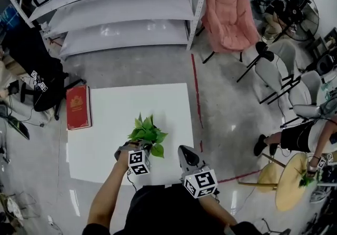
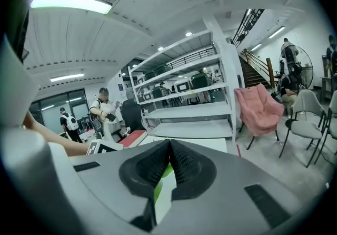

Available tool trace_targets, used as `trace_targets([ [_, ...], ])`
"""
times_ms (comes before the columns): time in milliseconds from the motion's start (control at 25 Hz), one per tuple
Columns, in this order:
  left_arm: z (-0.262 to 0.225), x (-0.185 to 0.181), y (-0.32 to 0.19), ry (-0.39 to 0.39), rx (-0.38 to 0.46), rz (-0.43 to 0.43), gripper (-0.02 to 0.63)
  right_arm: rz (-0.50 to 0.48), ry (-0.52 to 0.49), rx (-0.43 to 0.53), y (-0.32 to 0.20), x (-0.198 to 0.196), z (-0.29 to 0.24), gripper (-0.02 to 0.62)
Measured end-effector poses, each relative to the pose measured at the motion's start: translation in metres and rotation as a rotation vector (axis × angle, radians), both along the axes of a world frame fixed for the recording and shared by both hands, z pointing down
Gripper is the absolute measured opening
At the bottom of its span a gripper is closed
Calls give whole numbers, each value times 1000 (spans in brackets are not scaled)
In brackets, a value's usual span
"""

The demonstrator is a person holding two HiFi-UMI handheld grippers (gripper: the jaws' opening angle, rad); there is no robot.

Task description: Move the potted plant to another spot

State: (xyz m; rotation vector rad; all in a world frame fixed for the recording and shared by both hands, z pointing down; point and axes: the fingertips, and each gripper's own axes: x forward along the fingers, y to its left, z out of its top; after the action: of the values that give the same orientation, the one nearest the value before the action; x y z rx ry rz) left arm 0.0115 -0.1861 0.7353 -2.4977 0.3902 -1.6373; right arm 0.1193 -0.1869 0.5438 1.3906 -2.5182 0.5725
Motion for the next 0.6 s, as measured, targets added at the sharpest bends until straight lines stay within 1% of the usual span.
trace_targets([
  [200,-7,-43,12,7,6,-101,29,-82,2,8,4,-40,-2,12],
  [400,-13,-92,28,10,6,-210,29,-185,2,17,13,-86,-1,12],
  [600,-14,-139,50,-12,6,-296,29,-287,7,23,23,-133,4,12],
])
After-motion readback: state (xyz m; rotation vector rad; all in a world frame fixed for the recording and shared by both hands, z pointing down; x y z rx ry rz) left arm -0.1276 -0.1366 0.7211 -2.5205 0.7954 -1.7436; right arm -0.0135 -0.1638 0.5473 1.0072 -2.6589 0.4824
